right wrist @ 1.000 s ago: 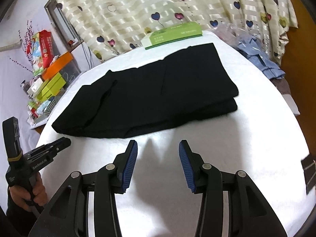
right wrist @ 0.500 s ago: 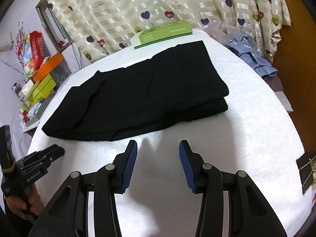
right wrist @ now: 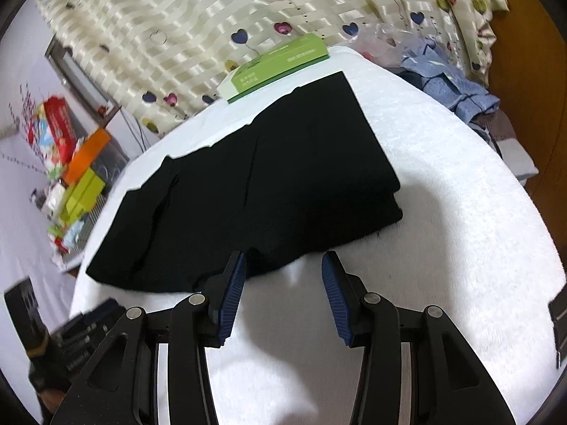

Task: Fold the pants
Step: 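Lower the right gripper onto the folded pants' end and close on it, then lift the pants end with the right gripper and fold it over the stack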

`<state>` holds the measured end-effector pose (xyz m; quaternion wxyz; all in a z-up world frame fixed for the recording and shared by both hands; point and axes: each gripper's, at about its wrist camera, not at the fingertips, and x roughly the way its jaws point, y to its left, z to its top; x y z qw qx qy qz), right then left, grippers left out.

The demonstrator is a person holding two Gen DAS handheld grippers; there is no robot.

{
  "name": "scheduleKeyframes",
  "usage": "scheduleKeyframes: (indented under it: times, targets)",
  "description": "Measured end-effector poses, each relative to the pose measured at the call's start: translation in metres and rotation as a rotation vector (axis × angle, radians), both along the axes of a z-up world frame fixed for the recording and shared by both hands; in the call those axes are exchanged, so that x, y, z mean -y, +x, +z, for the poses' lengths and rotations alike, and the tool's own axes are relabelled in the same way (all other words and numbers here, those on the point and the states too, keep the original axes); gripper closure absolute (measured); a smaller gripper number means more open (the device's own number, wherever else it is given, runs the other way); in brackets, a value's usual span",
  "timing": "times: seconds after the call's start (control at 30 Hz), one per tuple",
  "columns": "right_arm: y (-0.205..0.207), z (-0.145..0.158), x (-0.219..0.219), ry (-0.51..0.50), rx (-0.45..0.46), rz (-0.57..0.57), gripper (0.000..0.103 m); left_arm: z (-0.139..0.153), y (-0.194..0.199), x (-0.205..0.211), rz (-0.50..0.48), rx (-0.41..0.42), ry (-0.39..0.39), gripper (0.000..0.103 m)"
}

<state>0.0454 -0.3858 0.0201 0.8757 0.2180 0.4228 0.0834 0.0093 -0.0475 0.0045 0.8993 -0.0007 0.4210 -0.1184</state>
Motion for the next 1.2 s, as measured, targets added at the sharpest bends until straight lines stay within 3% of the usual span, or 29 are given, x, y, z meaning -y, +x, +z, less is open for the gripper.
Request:
scheduleKeyframes:
  times: [0.2,0.4,0.47,0.6,0.8,1.0,1.2]
  targets:
    - [0.001,-0.003,0.011,0.127,0.008,-0.056,0.051,0.0,0.0,0.0,-0.001,-0.001,-0.003,0.058]
    - [-0.004,-0.004,0.035,0.174,0.016,-0.203,0.05,0.0,0.0,-0.004,-0.005,-0.004,-0.032,0.057]
    - [-0.001,-0.007,0.042,0.241,0.007,-0.215,0.05,0.0,0.0,-0.005,-0.005,-0.005,-0.04,0.057]
    - [0.008,-0.008,0.047,0.282,0.005,-0.226,0.045,0.0,0.0,-0.005,-0.006,-0.005,-0.041,0.057]
    - [0.014,-0.01,0.053,0.325,0.021,-0.285,0.045,0.0,0.001,-0.006,-0.006,-0.006,-0.046,0.057]
    - [0.015,-0.008,0.032,0.327,0.012,-0.204,0.043,0.001,0.001,-0.006,-0.007,-0.007,-0.053,0.057]
    - [0.032,-0.008,0.034,0.313,0.019,-0.231,0.044,0.001,0.001,-0.007,-0.007,-0.007,-0.054,0.057]
